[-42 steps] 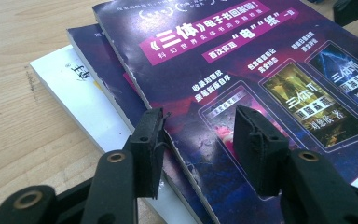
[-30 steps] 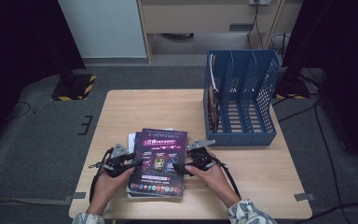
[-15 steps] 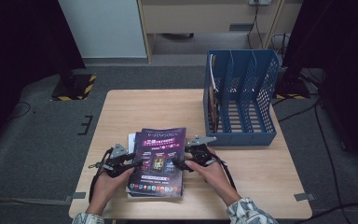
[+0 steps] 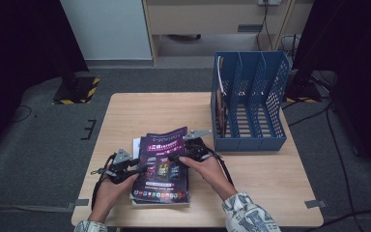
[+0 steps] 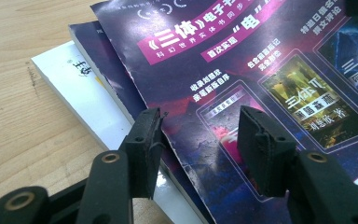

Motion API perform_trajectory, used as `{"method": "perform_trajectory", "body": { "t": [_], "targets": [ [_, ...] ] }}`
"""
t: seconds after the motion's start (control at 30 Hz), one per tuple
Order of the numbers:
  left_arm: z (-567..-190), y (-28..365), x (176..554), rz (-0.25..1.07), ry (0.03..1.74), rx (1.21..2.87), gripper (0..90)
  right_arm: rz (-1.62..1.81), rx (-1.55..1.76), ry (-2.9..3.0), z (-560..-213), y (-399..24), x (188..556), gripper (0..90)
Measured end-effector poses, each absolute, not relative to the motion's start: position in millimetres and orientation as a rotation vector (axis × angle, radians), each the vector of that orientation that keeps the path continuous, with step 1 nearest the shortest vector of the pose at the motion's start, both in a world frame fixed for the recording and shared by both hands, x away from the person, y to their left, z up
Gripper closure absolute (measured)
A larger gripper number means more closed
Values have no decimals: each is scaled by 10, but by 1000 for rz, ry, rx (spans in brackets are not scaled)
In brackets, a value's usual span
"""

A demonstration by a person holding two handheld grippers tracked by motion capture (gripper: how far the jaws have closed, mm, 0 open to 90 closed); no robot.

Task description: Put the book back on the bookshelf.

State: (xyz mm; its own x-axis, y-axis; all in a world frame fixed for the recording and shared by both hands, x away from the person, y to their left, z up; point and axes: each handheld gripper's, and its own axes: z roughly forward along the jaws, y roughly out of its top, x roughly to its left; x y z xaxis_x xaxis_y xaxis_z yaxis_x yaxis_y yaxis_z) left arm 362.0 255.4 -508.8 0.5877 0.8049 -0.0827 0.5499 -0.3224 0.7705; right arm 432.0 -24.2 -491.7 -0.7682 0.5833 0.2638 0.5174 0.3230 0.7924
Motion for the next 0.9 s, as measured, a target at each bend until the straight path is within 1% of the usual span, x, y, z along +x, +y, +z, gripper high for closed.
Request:
{"method": "perform_trajectory", "body": {
  "t": [0.13,0.43,0.5,0.57,0.6,0.63,0.7,0.73,0.77,0.83,0.87,0.9],
  "targets": [
    [-5090,2554,3619,407,1074,2017,492,1411,1048,2528,-4919,-95,4376,185],
    [-5095,2553,3615,405,1074,2013,476,1399,1080,2523,-4927,47,4401,181],
    [-5095,2553,3615,403,1074,2014,474,1377,1064,2529,-4942,68,4392,195],
    [-5095,2552,3616,403,1073,2014,471,1356,1072,2525,-4956,75,4385,238],
    [-5095,2552,3616,403,1073,2014,471,1356,1072,2525,-4956,75,4385,238],
    [-5096,2551,3613,403,1075,2012,469,1330,1087,2528,-4963,78,4378,302],
    [-5097,2549,3611,404,1075,2012,464,1309,1108,2522,-4970,77,4381,350],
    [-5099,2547,3609,406,1074,2011,464,1309,1108,2522,-4970,77,4381,350],
    [-5102,2548,3607,404,1070,2009,454,1303,1132,2492,-4976,75,4388,446],
    [-5102,2546,3609,401,1065,2012,441,1296,1165,2474,-4969,73,4389,513],
    [-5102,2546,3609,401,1065,2012,432,1296,1165,2474,-4969,73,4389,513],
    [-5100,2545,3615,391,1055,2020,413,1326,1190,2440,-4941,61,4401,611]
  ]
}}
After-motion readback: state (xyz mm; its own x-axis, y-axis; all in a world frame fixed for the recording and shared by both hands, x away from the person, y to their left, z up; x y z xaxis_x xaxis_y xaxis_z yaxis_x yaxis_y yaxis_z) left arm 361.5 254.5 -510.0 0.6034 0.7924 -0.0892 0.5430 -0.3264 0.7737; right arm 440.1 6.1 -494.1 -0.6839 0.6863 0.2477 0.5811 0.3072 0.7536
